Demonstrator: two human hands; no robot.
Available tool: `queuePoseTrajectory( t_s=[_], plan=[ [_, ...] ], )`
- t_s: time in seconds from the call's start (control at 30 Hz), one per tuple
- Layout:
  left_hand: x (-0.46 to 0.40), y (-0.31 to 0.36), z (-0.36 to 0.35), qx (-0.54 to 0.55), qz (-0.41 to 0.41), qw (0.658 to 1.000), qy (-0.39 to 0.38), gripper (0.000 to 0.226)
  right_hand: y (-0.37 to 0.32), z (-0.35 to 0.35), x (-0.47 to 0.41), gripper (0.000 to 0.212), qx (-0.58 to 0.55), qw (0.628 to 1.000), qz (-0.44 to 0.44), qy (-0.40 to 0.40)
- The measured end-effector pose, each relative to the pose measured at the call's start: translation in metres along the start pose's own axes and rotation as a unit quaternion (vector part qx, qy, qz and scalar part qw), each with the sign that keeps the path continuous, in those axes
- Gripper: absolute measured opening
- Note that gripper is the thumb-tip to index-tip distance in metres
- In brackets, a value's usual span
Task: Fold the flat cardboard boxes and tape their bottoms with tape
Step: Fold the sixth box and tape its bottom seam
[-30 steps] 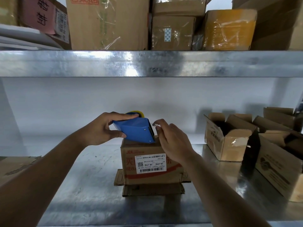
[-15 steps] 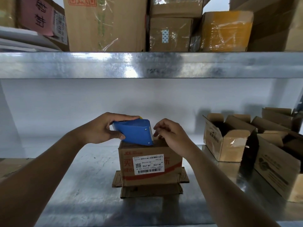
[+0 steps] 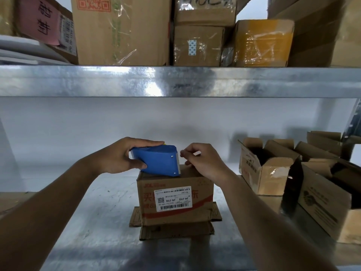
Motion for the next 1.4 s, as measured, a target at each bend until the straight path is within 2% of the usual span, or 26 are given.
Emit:
queuePoseTrajectory(
  t_s=[0.1, 0.2, 0.4, 0.67, 0.8, 1.0, 1.23, 1.4],
  plan=[
    [0.001, 0.007, -0.002, -0.001, -0.014, 0.999, 0.034, 0.064, 0.002, 0.0, 0.004, 0.018, 0.01, 1.0, -0.011, 0.025],
    [-0.004, 0.015, -0.008, 0.017, -0.03, 0.998, 0.054, 0.057, 0.003, -0.001, 0.006, 0.021, 0.032, 0.999, -0.033, 0.015],
    [-0.014, 0.02, -0.006, 0.085, -0.012, 0.996, 0.036, 0.053, 0.022, 0.003, 0.004, 0.021, -0.1, 0.988, -0.114, -0.015],
    [-0.028, 0.035, 0.009, 0.07, -0.041, 0.993, 0.09, 0.041, 0.029, 0.003, -0.005, 0.019, -0.152, 0.975, -0.164, -0.012],
    [-0.029, 0.034, 0.009, 0.09, -0.04, 0.991, 0.092, 0.04, 0.029, 0.01, -0.009, 0.029, -0.12, 0.981, -0.152, 0.004],
    [-0.026, 0.029, 0.011, 0.117, -0.027, 0.991, 0.063, 0.04, 0.024, 0.008, -0.004, 0.022, -0.066, 0.991, -0.112, -0.021],
    [-0.028, 0.032, 0.016, 0.095, -0.003, 0.992, 0.081, 0.036, 0.029, -0.005, 0.008, 0.021, 0.03, 0.999, -0.006, 0.01],
    [-0.032, 0.039, 0.019, 0.072, 0.016, 0.995, 0.07, 0.028, 0.028, -0.009, 0.004, 0.017, 0.069, 0.997, 0.017, -0.004]
  ],
)
Point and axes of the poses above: each hand's wrist, its own x-axis away from the middle knuckle, its own z-axis out of the back of the hand, y = z × x, the point moved 8 cm from there along -x, towards the middle knuckle, and after that the axes turned 6 degrees about x, right-handed, at the moved point
